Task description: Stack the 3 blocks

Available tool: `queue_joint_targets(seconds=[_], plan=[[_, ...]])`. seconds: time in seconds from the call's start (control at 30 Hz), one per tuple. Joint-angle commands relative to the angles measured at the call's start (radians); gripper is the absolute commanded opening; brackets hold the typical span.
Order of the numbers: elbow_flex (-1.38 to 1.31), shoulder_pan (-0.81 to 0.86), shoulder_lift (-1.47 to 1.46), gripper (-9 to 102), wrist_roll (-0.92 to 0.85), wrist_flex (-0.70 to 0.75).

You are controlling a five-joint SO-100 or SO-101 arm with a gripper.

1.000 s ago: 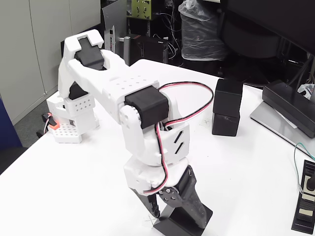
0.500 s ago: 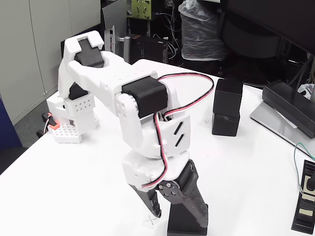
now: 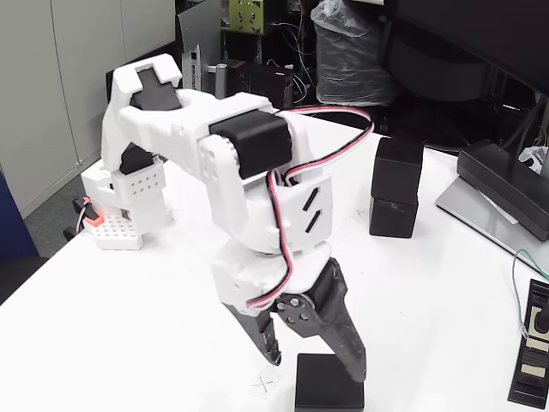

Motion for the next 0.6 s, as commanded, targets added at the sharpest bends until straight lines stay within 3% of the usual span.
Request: queue_joint_targets(seconds=[0.0,0.57], plan=[[-0.035,-0.048,0.008,33,-0.009,0.003],[-0.023,-0.061,0.005,43,-0.041,0.014]])
